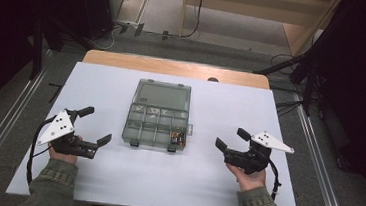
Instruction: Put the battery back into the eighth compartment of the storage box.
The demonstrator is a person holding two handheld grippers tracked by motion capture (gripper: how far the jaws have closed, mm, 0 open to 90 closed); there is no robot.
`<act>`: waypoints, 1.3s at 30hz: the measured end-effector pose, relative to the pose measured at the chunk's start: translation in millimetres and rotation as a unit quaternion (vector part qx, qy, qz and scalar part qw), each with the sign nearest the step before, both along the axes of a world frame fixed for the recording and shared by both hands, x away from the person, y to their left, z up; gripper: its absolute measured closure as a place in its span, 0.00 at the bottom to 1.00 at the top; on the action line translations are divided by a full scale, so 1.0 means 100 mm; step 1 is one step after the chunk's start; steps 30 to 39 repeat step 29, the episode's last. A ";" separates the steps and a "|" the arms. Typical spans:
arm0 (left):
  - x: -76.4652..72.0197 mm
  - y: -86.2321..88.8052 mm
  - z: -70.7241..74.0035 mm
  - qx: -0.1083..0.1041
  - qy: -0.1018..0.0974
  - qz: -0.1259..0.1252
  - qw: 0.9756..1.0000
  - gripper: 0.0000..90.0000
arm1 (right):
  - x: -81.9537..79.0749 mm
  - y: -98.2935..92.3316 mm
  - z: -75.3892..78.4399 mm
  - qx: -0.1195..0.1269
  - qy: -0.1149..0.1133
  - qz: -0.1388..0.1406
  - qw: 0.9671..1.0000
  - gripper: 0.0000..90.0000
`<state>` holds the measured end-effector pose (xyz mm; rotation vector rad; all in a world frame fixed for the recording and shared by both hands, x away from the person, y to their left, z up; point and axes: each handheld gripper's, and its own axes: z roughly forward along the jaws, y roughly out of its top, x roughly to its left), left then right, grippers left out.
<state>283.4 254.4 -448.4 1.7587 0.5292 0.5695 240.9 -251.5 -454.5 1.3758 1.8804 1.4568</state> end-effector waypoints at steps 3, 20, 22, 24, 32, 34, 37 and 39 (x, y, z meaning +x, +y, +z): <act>0.00 0.00 0.00 -0.001 -0.001 0.001 1.000 0.00 | -0.05 -0.08 -0.06 0.005 -0.026 -0.019 0.999 0.11; 0.00 -0.01 0.00 0.001 0.002 0.000 1.000 0.00 | -0.38 -0.35 -0.22 0.006 -0.097 -0.051 0.994 0.14; -0.01 -0.01 0.00 0.001 0.003 -0.001 1.000 0.00 | -0.40 -0.38 -0.25 0.016 -0.103 -0.056 0.993 0.14; -0.01 -0.02 0.00 0.002 0.003 -0.003 1.000 0.00 | -0.41 -0.40 -0.26 0.018 -0.104 -0.058 0.993 0.14; -0.01 -0.02 -0.01 0.001 0.003 -0.003 1.000 0.00 | -0.40 -0.37 -0.28 0.014 -0.098 -0.055 0.994 0.14; -0.01 -0.02 -0.01 0.001 0.003 -0.003 1.000 0.00 | -0.40 -0.37 -0.28 0.014 -0.098 -0.055 0.994 0.14; -0.01 -0.02 -0.01 0.001 0.003 -0.003 1.000 0.00 | -0.40 -0.37 -0.28 0.014 -0.098 -0.055 0.994 0.14; -0.01 -0.02 -0.01 0.001 0.003 -0.003 1.000 0.00 | -0.40 -0.37 -0.28 0.014 -0.098 -0.055 0.994 0.14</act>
